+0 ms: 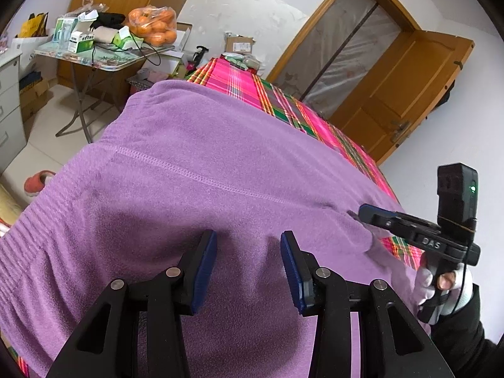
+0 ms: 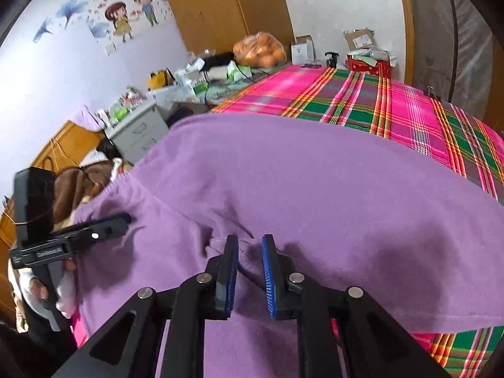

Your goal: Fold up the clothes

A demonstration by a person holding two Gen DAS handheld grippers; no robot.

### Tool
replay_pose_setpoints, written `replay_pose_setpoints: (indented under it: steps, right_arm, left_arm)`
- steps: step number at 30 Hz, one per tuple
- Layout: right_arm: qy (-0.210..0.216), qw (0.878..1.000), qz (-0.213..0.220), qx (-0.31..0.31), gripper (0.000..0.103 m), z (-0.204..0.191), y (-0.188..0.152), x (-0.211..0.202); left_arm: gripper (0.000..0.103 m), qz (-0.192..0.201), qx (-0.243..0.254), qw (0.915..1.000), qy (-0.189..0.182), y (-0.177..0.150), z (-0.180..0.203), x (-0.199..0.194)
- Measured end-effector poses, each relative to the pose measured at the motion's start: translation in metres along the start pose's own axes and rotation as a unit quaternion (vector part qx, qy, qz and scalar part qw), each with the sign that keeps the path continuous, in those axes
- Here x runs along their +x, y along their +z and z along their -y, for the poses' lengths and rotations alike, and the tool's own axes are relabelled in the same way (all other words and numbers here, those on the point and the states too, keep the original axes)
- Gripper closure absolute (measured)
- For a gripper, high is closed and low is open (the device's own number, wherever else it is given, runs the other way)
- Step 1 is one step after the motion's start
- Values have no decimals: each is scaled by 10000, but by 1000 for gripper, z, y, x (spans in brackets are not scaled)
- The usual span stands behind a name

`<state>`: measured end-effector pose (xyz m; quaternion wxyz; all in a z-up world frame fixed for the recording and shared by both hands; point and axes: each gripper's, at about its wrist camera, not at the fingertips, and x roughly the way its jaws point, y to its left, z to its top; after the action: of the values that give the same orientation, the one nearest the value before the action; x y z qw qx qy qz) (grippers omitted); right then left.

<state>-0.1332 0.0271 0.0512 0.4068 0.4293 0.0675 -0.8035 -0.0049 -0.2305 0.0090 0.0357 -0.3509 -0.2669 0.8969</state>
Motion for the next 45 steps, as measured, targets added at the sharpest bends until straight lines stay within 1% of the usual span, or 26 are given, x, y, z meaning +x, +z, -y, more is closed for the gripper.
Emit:
replay_pose_setpoints:
  steps: [1, 3, 4, 5, 6, 7, 9, 11, 12, 14, 15, 17, 19, 21, 24, 28, 31, 33, 35, 36, 38, 40, 43, 45]
  right_arm:
    - [-33, 10000, -27, 74, 86, 4, -4, 3]
    - [-100, 9997, -80, 222, 89, 12, -11, 8]
    - [-126, 9994, -111, 304, 88, 16, -15, 11]
    - [-75, 9987, -172, 478, 88, 21, -16, 10]
    - [-4, 9980, -103, 631, 88, 23, -16, 6]
    - [64, 9970, -31, 771, 85, 25, -16, 1]
    - [92, 9975, 194, 675, 85, 21, -16, -12]
    - [-35, 9979, 432, 490, 78, 19, -14, -23]
    - [-111, 9977, 498, 446, 76, 20, -13, -25]
    - [-252, 9967, 475, 608, 74, 30, -10, -22]
    - [-323, 9956, 405, 782, 74, 36, -9, -18]
    - [-362, 9924, 260, 1144, 74, 51, -10, -7]
    - [-257, 9901, 275, 1352, 74, 64, -14, 0]
    - [-107, 9889, 471, 1408, 74, 71, -17, -2]
    - [180, 9802, 692, 1844, 75, 89, -22, -6]
    - [399, 9578, 1025, 2655, 74, 122, -35, -15]
    - [507, 9444, 1214, 3013, 74, 136, -42, -20]
    - [579, 9386, 1270, 3155, 74, 142, -45, -22]
    - [582, 9359, 1301, 3223, 74, 147, -46, -25]
    - [566, 9345, 1316, 3258, 74, 149, -46, -26]
    - [410, 9309, 1387, 3353, 74, 152, -47, -30]
    - [119, 9274, 1501, 3426, 74, 156, -50, -38]
    - [-518, 9232, 1645, 3433, 74, 162, -55, -54]
    - [-1005, 9190, 1568, 3476, 74, 166, -59, -59]
  left_arm:
    - [59, 0, -2, 10000, -2, 0, 0, 0]
    - [60, 3, -10, 10000, -9, 0, 0, 0]
    - [59, 10, -23, 10000, -21, 0, -1, 0]
    - [59, 34, -24, 10000, -4, 0, -1, -2]
    - [59, 83, -10, 9999, 57, 0, -2, -5]
    - [59, 133, 5, 9998, 119, 0, -2, -8]
    - [59, 210, 71, 9992, 321, 0, -5, -16]
    - [59, 265, 124, 9980, 552, 1, -10, -25]
    - [59, 263, 99, 9973, 685, 3, -14, -28]
    - [59, 267, 114, 9934, 1109, 9, -19, -35]
    - [59, 282, 158, 9920, 1222, 13, -19, -37]
    - [59, 308, 326, 9902, 1326, 24, -11, -40]
    - [59, 325, 632, 9884, 1342, 35, 5, -37]
    - [59, 265, 969, 9859, 1339, 45, 25, -23]
    - [59, 71, 1335, 9823, 1308, 60, 51, 6]
    - [59, -356, 1647, 9775, 1270, 82, 80, 59]
    - [59, -734, 1727, 9724, 1389, 91, 84, 103]
    - [59, -812, 1775, 9694, 1488, 91, 79, 120]
    - [59, -943, 1962, 9627, 1608, 88, 79, 128]
    - [59, -942, 2036, 9610, 1618, 86, 80, 127]
    - [59, -970, 2122, 9588, 1620, 84, 80, 124]
    - [59, -923, 2104, 9591, 1652, 85, 76, 118]
    - [59, -855, 1962, 9608, 1764, 88, 66, 115]
    - [59, -841, 1839, 9620, 1836, 91, 60, 116]
